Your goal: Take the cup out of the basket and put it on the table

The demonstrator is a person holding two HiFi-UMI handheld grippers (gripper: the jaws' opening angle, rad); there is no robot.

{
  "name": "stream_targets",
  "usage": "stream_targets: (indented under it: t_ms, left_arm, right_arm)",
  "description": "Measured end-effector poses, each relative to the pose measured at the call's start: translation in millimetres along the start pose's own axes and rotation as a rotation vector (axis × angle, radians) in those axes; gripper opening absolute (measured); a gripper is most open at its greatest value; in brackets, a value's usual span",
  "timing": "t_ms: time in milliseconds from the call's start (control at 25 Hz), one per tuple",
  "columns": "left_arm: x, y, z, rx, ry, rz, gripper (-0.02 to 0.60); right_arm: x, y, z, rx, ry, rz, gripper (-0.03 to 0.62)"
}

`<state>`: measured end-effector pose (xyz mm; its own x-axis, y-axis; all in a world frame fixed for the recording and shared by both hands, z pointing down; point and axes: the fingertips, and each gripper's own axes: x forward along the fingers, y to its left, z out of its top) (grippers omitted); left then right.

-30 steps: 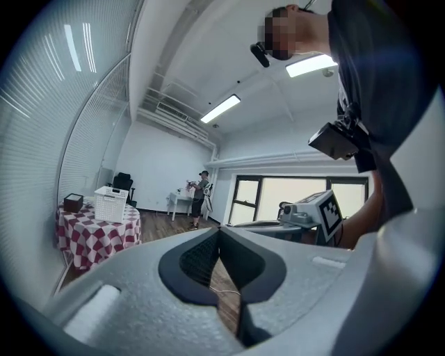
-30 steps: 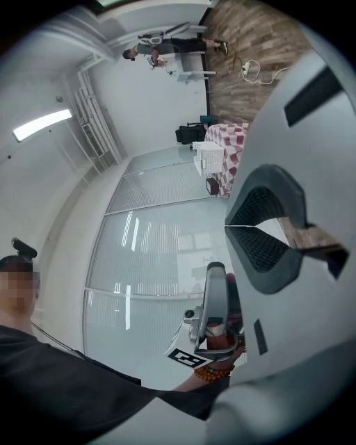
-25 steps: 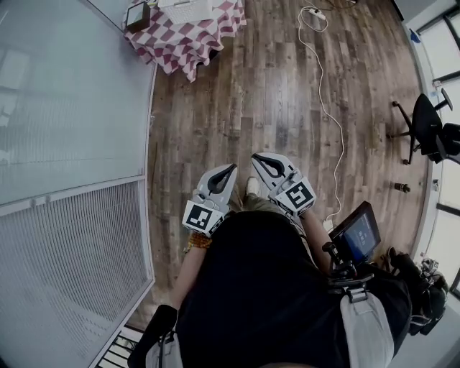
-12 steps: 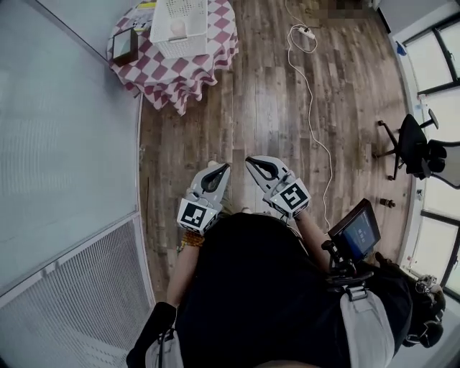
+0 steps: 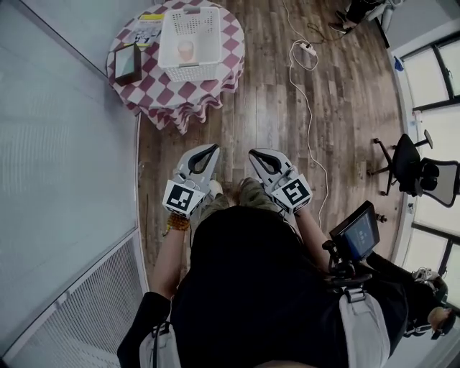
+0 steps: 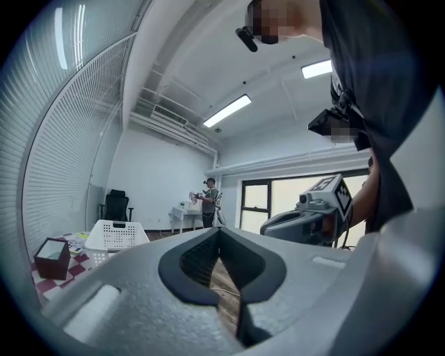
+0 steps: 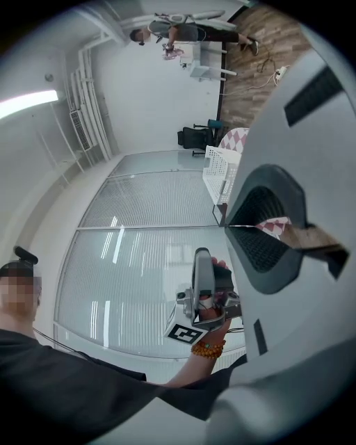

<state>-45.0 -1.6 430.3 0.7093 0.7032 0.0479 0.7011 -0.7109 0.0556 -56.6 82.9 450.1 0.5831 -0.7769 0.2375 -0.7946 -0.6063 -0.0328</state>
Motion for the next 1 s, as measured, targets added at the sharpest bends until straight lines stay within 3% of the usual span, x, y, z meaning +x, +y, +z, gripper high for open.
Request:
stream_targets:
  t_ms: [160,360,680,840,1000]
  left_arm:
    - [10.7,27.2,-13.3,-0.041,0.018,0.055,0.006]
    - [19.3,58.8,-23.9,-0.081,0.043,0.191,0.006]
    - [37.2,141.3,-18.0,-0.155,0.051,0.555,0.006]
    - [60.8,156.1,-10.1,-0.185,0.018,0.707,0.006]
    - [64.8,159.7,-14.2,-0.224,0.018,0.846,0.006]
  right_arm:
    - [40.7,-41.1,8.6,-0.044,0.015,0.032,0.012]
    - [114.4,-105.2,29.8,-0.08,0.008,0.169,0.012]
    - [265.6,-195.5,71.2,-0.377,0.089,0.488,0.014]
    - [329.0,-231.0,65.9,-0.632,0.182,0.64,0.014]
    - [383.6,-254.4,53.3,-0.768,0.261,0.747,0.015]
